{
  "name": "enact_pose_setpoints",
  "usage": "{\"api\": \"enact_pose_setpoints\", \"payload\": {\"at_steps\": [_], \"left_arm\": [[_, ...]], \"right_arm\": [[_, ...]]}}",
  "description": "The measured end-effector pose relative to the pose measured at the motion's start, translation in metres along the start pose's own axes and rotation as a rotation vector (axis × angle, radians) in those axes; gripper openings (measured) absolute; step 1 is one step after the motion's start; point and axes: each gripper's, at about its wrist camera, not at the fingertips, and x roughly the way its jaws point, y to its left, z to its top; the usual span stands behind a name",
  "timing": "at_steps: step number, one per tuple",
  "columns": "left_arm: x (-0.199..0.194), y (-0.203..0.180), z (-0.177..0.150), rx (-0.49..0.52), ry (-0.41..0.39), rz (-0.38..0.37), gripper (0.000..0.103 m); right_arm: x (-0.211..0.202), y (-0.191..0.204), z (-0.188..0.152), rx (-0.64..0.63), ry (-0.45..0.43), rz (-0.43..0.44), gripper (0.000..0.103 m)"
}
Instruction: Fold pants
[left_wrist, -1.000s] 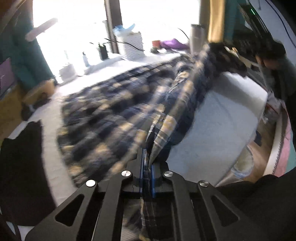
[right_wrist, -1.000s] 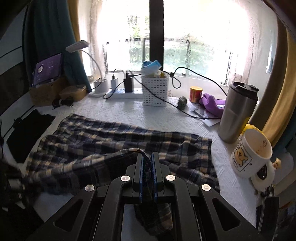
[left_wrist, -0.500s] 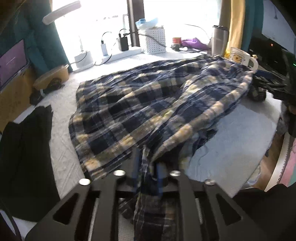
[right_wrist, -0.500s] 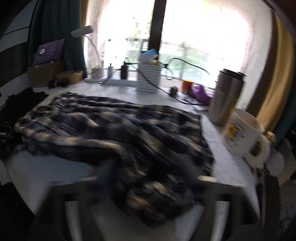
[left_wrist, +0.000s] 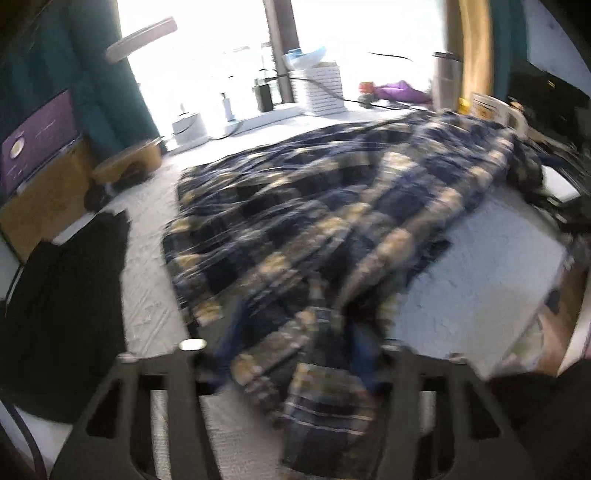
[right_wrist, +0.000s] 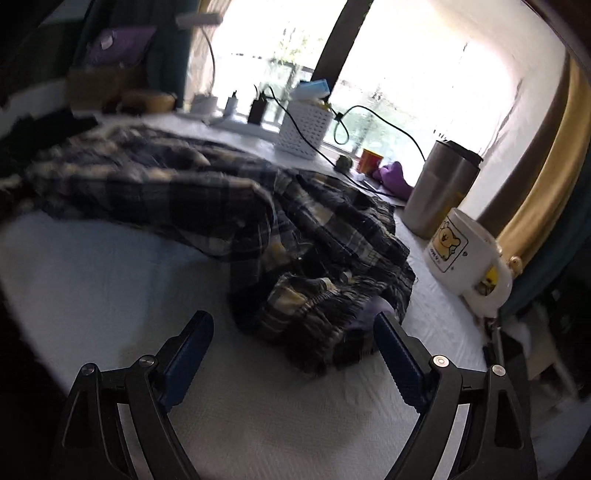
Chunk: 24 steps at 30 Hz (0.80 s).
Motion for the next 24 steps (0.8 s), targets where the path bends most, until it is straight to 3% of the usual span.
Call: {"api": "enact_pose_setpoints", "payload": {"at_steps": [1,3,4,6,12,24], "left_arm": [[-0.001,-0.003,0.000,0.016,0.001,-0.009,0.018],[-0.002,-0.009,0.000,0.042,0.000,-0.009,0.009],[-0.002,-0.011,0.000,0.051,-0.001,-0.001,0.005],[-0.006,-0.009,0.003,0.047,-0.007,-0.004,0.004],[-0.042,0.005,0.016,0.013,-0.091,-0.014,0.003],[-0.126,0.019,0.047,0.020,-0.306,-0.007,0.003]], "right_arm": [[0.003,0.000,0.001,0.005,0.000,-0.004,0.082],[0.009,-0.003,0.004,0.029,0.014,-0.012,0.045],[0.011,-0.004,0.006,0.032,0.017,-0.029,0.032],[0.014,-0.005,0.005,0.026,0.030,-0.051,0.020],[-0.020,-0.032,0.007,0.128,-0.033,-0.117,0.016],[-0.111,-0.054,0.034,0.225,-0.215,-0.157,0.016]]}}
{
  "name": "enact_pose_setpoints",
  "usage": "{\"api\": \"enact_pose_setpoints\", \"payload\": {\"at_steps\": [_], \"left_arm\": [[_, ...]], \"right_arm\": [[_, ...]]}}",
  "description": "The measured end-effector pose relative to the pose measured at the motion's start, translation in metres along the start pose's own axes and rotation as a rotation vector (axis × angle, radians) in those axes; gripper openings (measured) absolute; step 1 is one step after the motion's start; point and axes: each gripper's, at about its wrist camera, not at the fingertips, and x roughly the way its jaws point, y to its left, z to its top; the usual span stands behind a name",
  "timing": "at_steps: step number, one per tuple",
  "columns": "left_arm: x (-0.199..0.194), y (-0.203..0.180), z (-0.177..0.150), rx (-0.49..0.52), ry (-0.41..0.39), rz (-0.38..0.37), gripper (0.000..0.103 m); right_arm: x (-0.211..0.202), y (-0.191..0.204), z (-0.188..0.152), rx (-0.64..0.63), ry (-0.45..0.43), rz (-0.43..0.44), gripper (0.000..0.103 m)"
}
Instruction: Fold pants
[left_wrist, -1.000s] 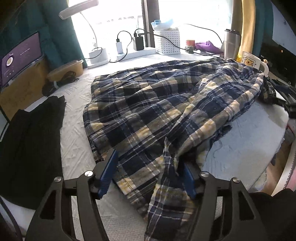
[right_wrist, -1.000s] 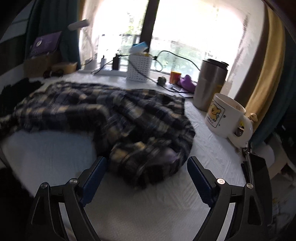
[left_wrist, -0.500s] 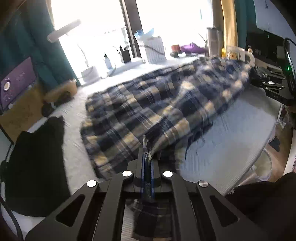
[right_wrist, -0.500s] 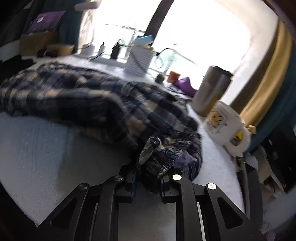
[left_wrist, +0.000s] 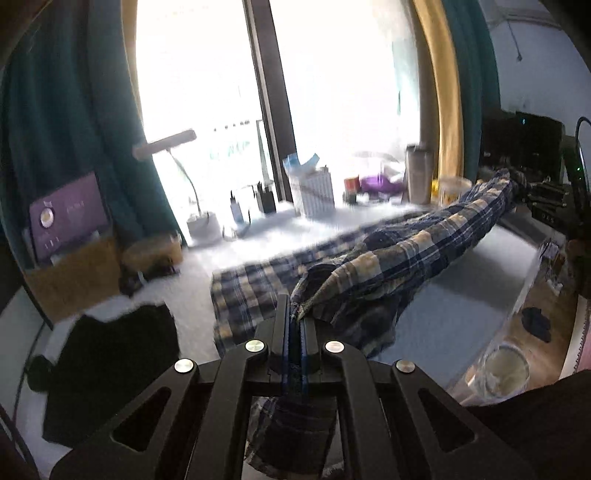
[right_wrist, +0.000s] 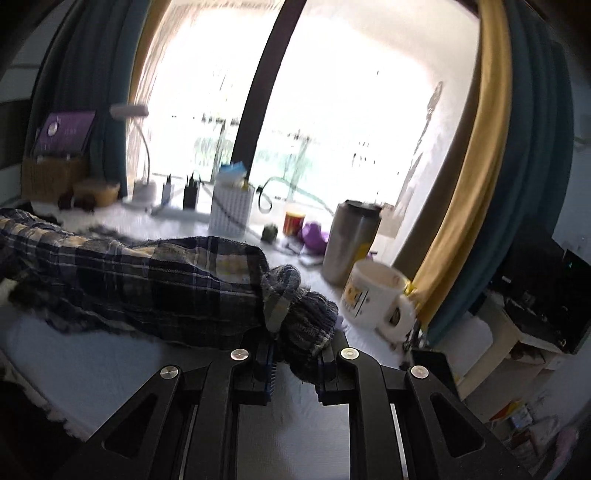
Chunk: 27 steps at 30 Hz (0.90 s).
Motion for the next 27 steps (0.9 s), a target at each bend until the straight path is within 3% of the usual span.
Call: {"api": "enact_pose_setpoints", "payload": {"at_steps": [5,12,19,27], "left_arm": [[-0.026,0.000,0.024,0.031,-0.080,-0.009,0.003],[-0.042,-0.001,0.050,0.102,-0.113,-0.101,0.003],[-0.021,0.001,0.062,0.151,-0.082,-0.126,0.003],[0.018,0.009,0.072,0.181,-0.033,-0.156,0.003]], "right_arm": [[-0.017,-0.008,0.015,0.036,-0.061,-0.008,0.016],[-0.029,-0.026,0.025,0.107,-0.118,-0.014,0.016],[-0.019,-0.034,0.032,0.146,-0.144,-0.019,0.016],[0.008,-0.041,0.035,0.179,-0.112,-0.021,0.016]]}}
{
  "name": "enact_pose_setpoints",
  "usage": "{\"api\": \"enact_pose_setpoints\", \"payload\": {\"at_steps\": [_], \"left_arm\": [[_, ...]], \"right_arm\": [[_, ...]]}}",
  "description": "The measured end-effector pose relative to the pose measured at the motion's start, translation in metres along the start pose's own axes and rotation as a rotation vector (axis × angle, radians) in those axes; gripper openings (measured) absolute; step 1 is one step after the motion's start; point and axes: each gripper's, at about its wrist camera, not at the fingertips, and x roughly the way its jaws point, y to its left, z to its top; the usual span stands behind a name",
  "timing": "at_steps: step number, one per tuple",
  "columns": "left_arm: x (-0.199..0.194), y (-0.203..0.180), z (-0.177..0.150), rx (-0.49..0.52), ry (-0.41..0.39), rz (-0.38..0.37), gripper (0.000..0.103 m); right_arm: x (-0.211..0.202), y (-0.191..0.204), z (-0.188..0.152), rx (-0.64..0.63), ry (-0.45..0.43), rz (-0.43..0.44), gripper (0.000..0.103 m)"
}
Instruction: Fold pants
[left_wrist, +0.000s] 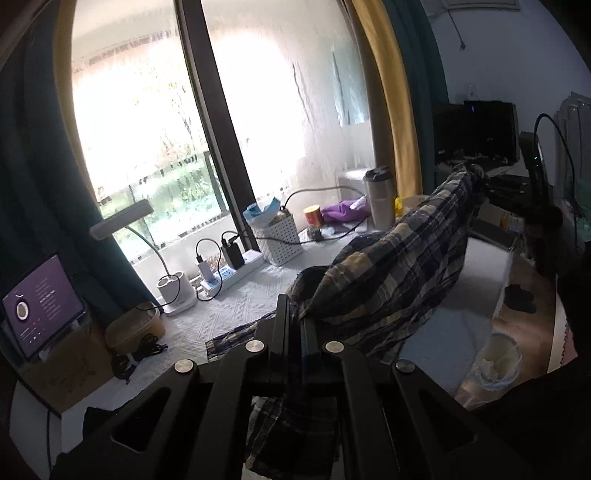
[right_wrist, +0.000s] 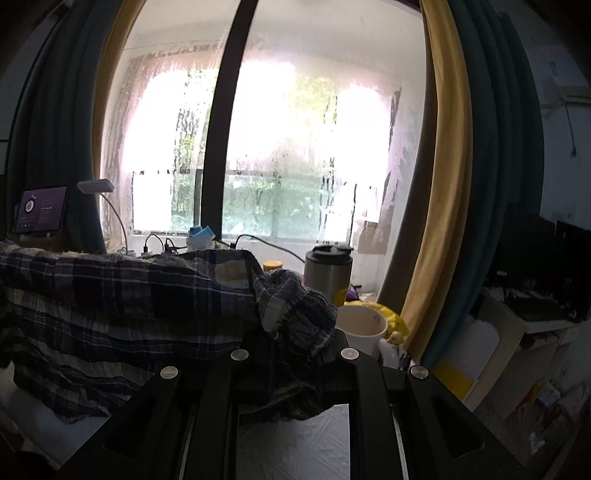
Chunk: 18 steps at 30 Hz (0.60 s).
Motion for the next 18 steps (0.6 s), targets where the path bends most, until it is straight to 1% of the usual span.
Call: {"api": "enact_pose_setpoints", "payload": {"at_steps": [8,12,18], "left_arm": [[0.047,0.023,-0.004,-0.020,0.064,-0.018,0.003],[0.078,0.040,-0.009,-0.033,0.113,-0.010,0.003],[0.110,0.061,-0.013,-0.055,0.158,-0.008,0.004]], "right_arm": [[0.046,0.005,-0.003,0.018,0.080,0.005,0.016],[0.072,0.009,-0.002,0.035,0.116,0.010,0.016],[0.107,0.021,-0.003,0.052,0.163,0.021,0.016]]}}
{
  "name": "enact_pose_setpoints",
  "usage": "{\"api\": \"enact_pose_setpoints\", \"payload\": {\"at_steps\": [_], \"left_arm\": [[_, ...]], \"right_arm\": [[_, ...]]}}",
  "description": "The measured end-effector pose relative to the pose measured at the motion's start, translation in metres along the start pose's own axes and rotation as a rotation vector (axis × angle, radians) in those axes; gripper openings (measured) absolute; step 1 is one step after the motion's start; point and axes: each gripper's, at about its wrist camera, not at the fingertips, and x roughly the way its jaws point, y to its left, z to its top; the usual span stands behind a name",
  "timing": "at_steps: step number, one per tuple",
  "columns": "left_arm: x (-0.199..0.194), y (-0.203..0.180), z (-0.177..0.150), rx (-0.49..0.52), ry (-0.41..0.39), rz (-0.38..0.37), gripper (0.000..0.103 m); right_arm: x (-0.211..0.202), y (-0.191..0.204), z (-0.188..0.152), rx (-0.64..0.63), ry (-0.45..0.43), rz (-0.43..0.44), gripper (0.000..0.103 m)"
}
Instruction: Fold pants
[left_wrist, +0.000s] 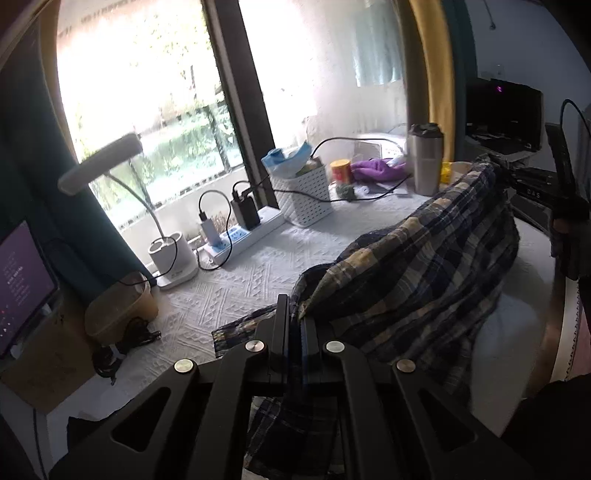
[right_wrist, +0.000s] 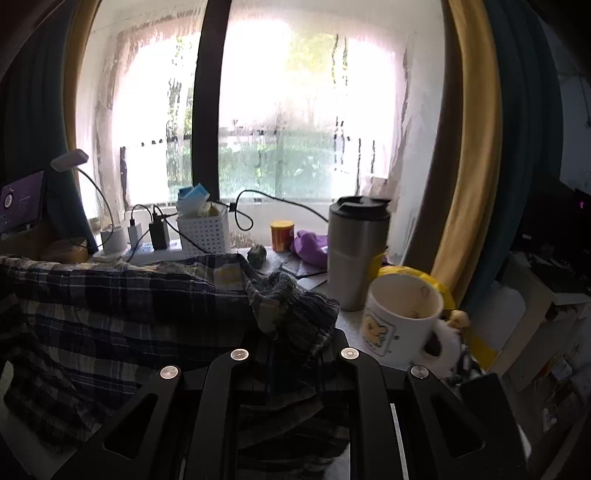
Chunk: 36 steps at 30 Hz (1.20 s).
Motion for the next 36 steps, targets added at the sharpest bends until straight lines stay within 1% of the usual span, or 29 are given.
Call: {"api": "enact_pose_setpoints", "payload": {"at_steps": [5,9,15,17,18,20,24,27,29,31,32,33,36], "left_arm": [[0.030,0.015,-0.001,-0.016,0.045,-0.009,0.004],[0.055,0.027,-0.002,-0.030,0.083,-0.017,0.008],[0.097,0.047,-0.009,-0.079,0.142,-0.022,0.010],[0.109,0.054,-0.011,-0.095,0.163,-0.025,0.014],[0.114,0.059,-0.013,-0.108,0.172,-0.013,0.020],[0.120,0.069,-0.016,-0.136,0.179,0.019,0.025],[0.132,0.097,-0.029,-0.223,0.229,0.098,0.026],[0.129,0.111,-0.039,-0.276,0.239,0.104,0.026],[0.122,0.116,-0.045,-0.311,0.227,0.080,0.027],[0.116,0.118,-0.051,-0.346,0.221,0.045,0.040],[0.114,0.118,-0.053,-0.358,0.217,0.029,0.054],[0.112,0.118,-0.056,-0.368,0.213,0.012,0.060],[0.112,0.112,-0.063,-0.371,0.212,-0.024,0.060]], "right_arm": [[0.032,0.010,0.003,-0.002,0.045,0.005,0.016],[0.052,0.014,0.004,-0.005,0.076,0.003,0.016],[0.083,0.019,0.003,-0.008,0.132,0.002,0.016],[0.092,0.021,0.002,-0.013,0.148,-0.001,0.016],[0.096,0.022,0.002,-0.014,0.155,-0.005,0.016],[0.104,0.023,0.000,-0.012,0.175,-0.015,0.016],[0.117,0.019,-0.004,0.009,0.213,-0.037,0.016],[0.123,0.019,-0.008,0.006,0.232,-0.053,0.016],[0.126,0.020,-0.010,0.000,0.245,-0.058,0.016],[0.126,0.020,-0.010,0.005,0.243,-0.060,0.016],[0.126,0.019,-0.010,0.009,0.248,-0.061,0.016],[0.126,0.019,-0.010,0.011,0.251,-0.060,0.016],[0.124,0.018,-0.009,0.007,0.251,-0.062,0.019]]}}
